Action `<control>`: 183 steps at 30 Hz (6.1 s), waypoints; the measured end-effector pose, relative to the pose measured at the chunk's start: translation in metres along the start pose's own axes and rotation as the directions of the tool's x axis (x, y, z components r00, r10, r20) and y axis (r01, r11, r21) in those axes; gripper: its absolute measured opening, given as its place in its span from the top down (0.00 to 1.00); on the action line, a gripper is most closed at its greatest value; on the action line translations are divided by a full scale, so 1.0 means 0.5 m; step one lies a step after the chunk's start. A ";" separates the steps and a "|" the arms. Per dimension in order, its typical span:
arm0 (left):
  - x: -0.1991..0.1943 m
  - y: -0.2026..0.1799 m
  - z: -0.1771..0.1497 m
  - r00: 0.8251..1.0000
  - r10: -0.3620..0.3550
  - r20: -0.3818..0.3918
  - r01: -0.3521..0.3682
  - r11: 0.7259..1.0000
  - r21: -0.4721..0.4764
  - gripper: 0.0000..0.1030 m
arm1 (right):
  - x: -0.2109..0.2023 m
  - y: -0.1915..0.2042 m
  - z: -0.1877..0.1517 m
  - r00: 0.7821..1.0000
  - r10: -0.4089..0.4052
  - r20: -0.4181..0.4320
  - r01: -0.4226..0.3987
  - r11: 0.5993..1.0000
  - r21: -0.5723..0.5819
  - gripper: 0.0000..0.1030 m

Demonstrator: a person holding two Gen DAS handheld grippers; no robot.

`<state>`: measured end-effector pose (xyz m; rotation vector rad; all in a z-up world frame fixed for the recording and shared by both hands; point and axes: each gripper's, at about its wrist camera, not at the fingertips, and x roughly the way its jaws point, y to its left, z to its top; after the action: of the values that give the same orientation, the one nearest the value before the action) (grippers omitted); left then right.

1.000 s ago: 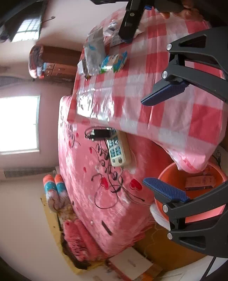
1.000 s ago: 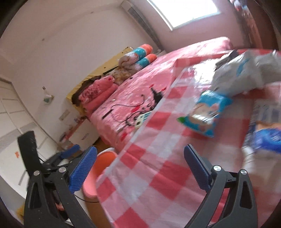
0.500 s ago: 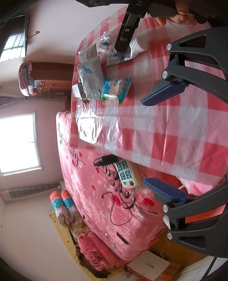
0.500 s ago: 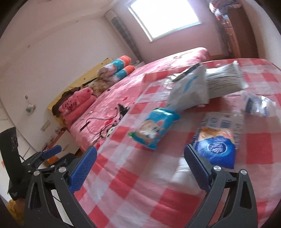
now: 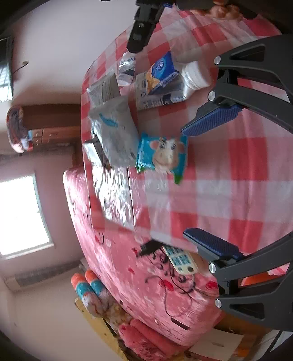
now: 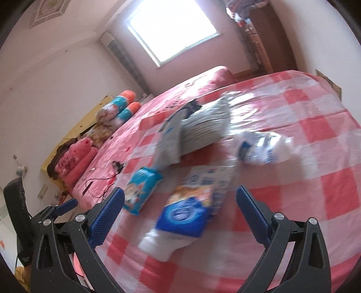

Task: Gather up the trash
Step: 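Move left tool to the blue cartoon snack packet while right tool approaches another tissue pack, then grasp the snack packet with left tool while right tool grasps the blue Vinda tissue pack, then carry both items over the orange bucket and open both tools to drop them, then move both tools back over the checked sheet toward the remaining trash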

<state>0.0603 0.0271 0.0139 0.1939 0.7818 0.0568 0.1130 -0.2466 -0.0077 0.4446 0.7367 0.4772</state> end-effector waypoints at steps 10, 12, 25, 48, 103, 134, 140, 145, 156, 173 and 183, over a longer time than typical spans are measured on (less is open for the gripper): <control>0.105 -0.040 0.043 0.996 -0.016 -0.086 0.022 0.997 0.071 0.18 | 0.005 -0.121 0.052 0.989 -0.140 -0.045 0.142 0.989 0.041 0.05; 0.121 -0.039 0.051 0.996 -0.009 -0.093 0.016 0.997 0.071 0.18 | 0.012 -0.140 0.063 0.987 -0.149 -0.056 0.152 0.987 0.044 0.05; 0.193 -0.047 0.074 0.991 -0.019 -0.132 0.030 0.997 0.076 0.18 | 0.086 -0.111 0.113 0.958 -0.265 -0.115 0.242 0.954 -0.178 0.05; 0.186 -0.059 0.058 0.990 -0.099 -0.098 0.099 0.995 0.000 0.58 | 0.124 -0.060 0.072 0.950 -0.222 -0.219 0.140 0.931 -0.336 0.05; 0.053 0.111 -0.097 0.965 -0.260 -0.035 0.239 0.927 -0.289 0.61 | 0.069 0.112 -0.044 0.988 -0.089 -0.124 0.044 0.945 -0.325 0.52; -0.110 0.447 -0.295 0.998 -0.063 0.028 0.068 0.843 -0.534 0.61 | 0.184 0.552 -0.212 0.855 0.208 -0.475 -0.437 0.784 -0.442 0.51; -0.097 0.527 -0.376 0.999 -0.002 -0.044 -0.025 0.785 -0.619 0.61 | 0.225 0.651 -0.286 0.795 0.214 -0.568 -0.531 0.697 -0.482 0.51; -0.071 0.570 -0.435 0.994 0.014 -0.104 -0.080 0.741 -0.666 0.61 | 0.260 0.708 -0.339 0.756 0.208 -0.621 -0.582 0.648 -0.491 0.47; -0.061 0.606 -0.472 0.976 0.125 -0.177 -0.213 0.697 -0.684 0.19 | 0.271 0.680 -0.331 0.800 0.182 -0.572 -0.503 0.723 -0.473 0.13; -0.068 0.498 -0.369 0.995 0.047 -0.088 -0.090 0.804 -0.588 0.15 | 0.194 0.516 -0.233 0.910 0.158 -0.384 -0.322 0.852 -0.413 0.10; -0.075 0.414 -0.287 0.998 0.014 -0.062 -0.044 0.864 -0.502 0.15 | 0.159 0.443 -0.212 0.936 0.135 -0.325 -0.266 0.878 -0.399 0.08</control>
<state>-0.0633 0.2475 -0.0192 -0.2967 0.7953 0.2939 0.0318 -0.0014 -0.0002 0.0224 0.8382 0.8996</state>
